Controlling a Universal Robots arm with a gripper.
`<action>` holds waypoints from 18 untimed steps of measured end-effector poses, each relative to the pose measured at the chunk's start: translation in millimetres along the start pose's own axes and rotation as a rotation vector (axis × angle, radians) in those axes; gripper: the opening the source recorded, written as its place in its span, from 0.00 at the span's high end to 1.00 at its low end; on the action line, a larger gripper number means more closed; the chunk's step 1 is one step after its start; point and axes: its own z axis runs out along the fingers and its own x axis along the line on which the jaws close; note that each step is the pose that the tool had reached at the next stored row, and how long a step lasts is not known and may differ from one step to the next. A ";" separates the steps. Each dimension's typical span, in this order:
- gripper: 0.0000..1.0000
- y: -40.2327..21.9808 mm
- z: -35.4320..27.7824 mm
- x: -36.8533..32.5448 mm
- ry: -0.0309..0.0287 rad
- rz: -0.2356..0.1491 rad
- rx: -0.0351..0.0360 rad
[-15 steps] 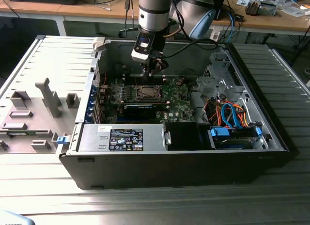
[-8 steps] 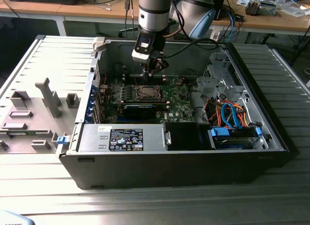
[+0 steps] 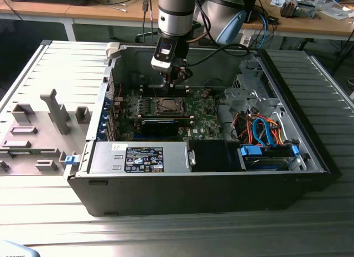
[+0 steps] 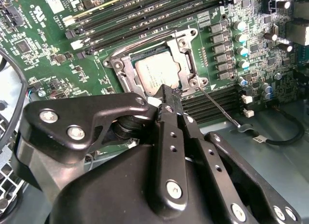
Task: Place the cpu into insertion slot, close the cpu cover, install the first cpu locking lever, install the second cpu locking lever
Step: 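Install the first cpu locking lever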
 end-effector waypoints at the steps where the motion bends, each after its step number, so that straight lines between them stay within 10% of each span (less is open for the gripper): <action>1: 0.89 0.0 0.0 0.0 0.0000 -0.001 -0.0001; 18: 0.89 0.0 0.0 0.0 0.0005 -0.034 -0.0006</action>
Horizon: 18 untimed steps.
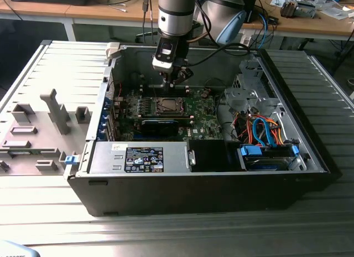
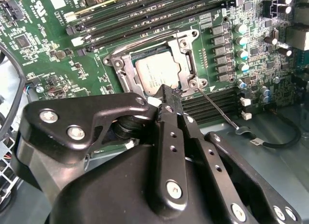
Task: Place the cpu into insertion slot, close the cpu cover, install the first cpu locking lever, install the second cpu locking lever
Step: 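Install the first cpu locking lever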
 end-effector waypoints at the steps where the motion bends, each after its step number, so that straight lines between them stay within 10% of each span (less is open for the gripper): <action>1: 0.89 0.0 0.0 0.0 0.0001 -0.004 -0.0002; 18: 0.89 0.0 0.0 0.0 0.0003 -0.032 -0.0005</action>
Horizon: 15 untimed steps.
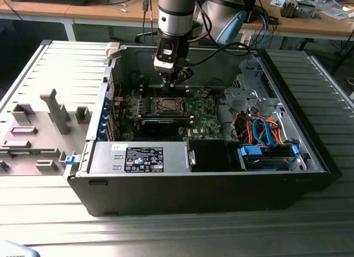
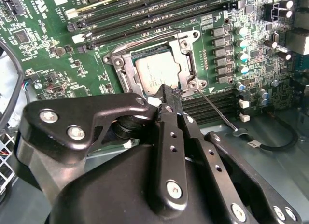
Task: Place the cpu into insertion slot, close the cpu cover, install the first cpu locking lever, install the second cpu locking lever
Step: 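Install the first cpu locking lever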
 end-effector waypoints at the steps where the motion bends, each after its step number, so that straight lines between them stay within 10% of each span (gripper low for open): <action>1: 0.89 0.0 0.0 0.0 0.0000 -0.002 0.0000; 13: 0.89 0.0 0.0 0.0 0.0009 -0.019 -0.0011; 15: 0.89 0.0 0.0 0.0 0.0092 -0.024 -0.0097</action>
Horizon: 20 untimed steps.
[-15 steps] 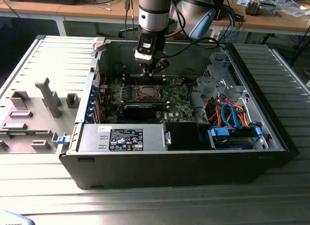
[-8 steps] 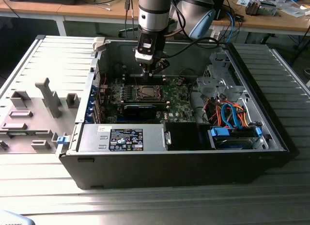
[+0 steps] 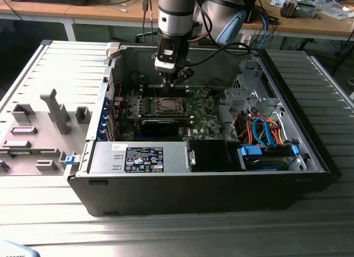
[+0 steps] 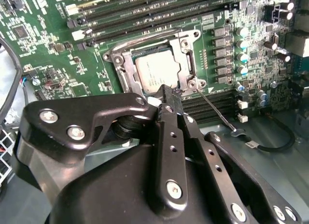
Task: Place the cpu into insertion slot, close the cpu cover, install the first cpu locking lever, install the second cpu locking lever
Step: 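Install the first cpu locking lever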
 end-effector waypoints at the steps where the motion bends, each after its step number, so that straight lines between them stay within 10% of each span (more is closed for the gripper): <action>1: 0.89 0.0 0.0 0.0 0.0044 -0.001 -0.0046; 20: 0.89 0.0 0.0 0.0 0.0079 -0.071 -0.0069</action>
